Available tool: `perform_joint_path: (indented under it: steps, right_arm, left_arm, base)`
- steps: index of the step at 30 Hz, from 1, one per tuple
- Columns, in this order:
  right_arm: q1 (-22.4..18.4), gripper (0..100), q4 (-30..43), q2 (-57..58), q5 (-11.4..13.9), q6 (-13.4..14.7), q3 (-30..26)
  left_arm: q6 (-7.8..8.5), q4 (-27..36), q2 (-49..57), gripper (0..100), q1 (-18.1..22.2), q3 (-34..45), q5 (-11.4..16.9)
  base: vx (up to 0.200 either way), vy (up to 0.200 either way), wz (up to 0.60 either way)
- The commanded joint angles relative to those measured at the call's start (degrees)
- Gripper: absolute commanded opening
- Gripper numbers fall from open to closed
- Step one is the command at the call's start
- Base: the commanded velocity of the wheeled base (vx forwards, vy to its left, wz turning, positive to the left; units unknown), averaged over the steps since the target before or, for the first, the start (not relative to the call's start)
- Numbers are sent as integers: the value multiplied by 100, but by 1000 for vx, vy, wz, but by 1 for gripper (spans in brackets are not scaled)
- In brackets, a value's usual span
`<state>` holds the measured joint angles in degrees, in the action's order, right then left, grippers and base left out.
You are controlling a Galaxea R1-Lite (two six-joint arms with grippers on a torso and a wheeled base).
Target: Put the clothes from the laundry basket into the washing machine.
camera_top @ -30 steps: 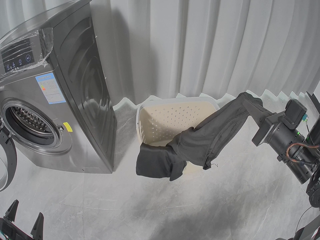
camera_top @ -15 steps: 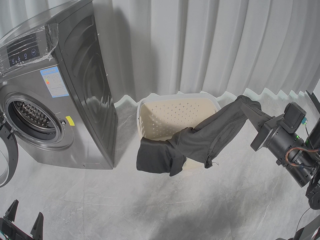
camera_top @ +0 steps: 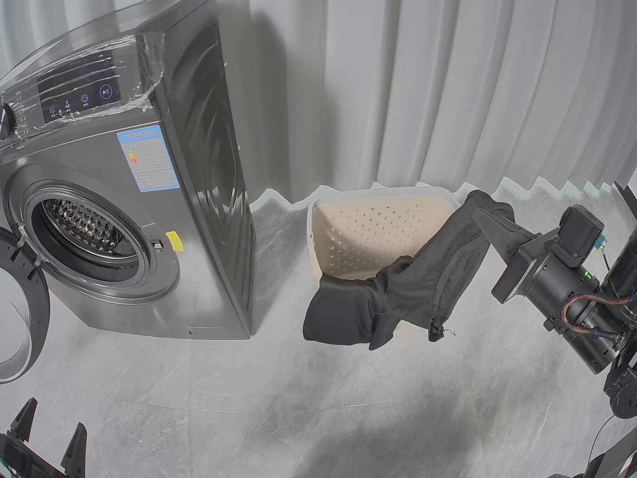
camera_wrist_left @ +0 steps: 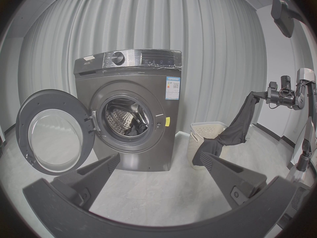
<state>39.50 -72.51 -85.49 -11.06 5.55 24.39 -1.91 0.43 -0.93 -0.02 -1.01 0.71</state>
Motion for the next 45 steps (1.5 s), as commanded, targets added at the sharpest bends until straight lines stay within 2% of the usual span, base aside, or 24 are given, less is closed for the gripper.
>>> perform_joint_path:
  steps: [1, 11, 17, 45]
  right_arm:
    - [40, 0, -9, -38, -2, -1, 4]
    - [40, 0, -9, -38, 7, 8, -31]
    - [32, 0, -9, -29, 7, 17, -31]
    - [32, 0, -18, -46, 7, 17, -22]
  left_arm:
    - [-2, 1, 93, 100, 2, 84, 0]
    - [-2, 1, 93, 100, 2, 84, 0]
    - [-2, 1, 93, 100, 2, 84, -9]
    - [-11, 1, 93, 100, 2, 92, -9]
  base:
    - [0, 200, 0]
    - [0, 200, 0]
    - [0, 0, 0]
    - [-200, 0, 0]
